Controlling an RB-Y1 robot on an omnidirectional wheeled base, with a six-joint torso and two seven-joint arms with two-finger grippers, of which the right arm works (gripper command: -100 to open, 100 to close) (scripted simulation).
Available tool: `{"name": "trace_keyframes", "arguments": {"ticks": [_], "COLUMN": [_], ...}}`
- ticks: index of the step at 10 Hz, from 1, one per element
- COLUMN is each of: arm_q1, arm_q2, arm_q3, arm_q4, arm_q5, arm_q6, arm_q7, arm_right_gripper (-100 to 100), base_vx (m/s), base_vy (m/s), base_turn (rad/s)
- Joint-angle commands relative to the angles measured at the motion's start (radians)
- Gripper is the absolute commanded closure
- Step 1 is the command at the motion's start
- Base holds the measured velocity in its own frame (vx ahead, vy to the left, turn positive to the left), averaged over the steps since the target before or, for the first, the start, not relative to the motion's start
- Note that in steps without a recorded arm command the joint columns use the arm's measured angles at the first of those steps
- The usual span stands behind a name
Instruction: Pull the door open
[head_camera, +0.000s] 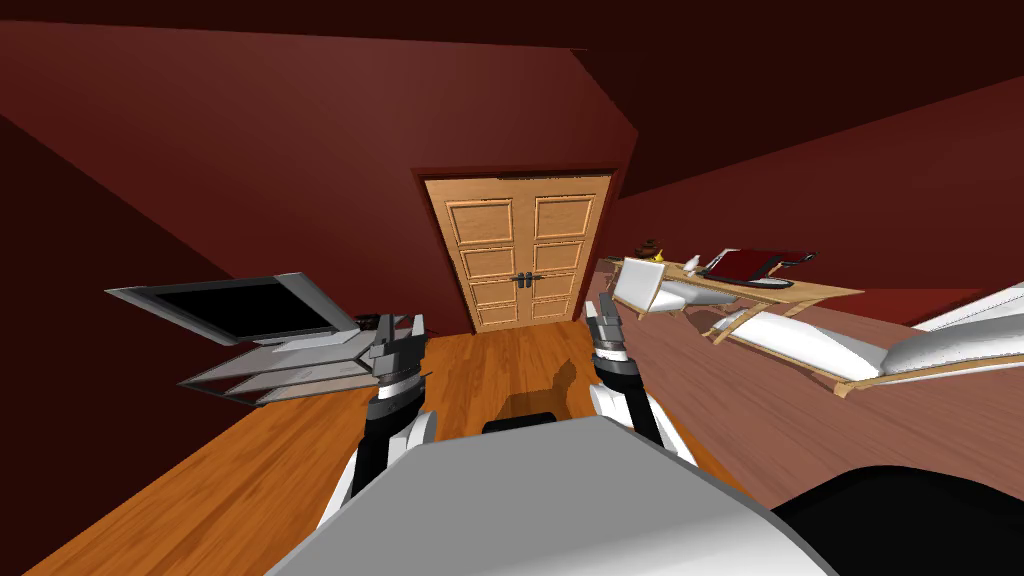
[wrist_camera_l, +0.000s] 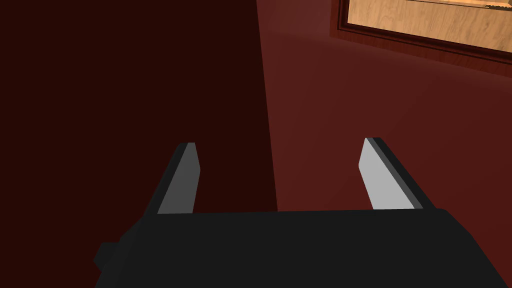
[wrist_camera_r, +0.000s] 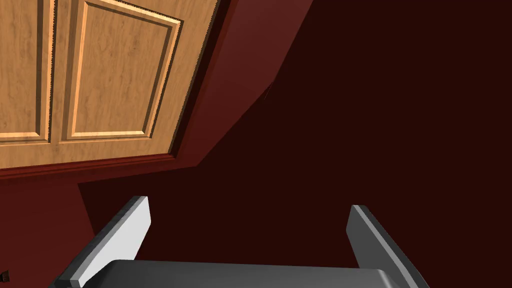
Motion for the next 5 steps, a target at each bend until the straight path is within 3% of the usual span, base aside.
{"name": "trace_keyframes", "arguments": {"ticks": [1,5], "arm_q1": [-0.019,-0.066], "arm_q2": [-0.014,-0.047], "arm_q3": [-0.004,-0.014], "arm_q4": [0.037,0.131], "arm_q5": [-0.008,-0.029], "arm_q6": [0.000,0.000], "arm_q7": [-0.004,-0.013], "arm_right_gripper": [-100,-100], "base_vx": [0.046,0.074], "base_vy": [-0.010,-0.018], "base_turn": [0.060,0.072]}}
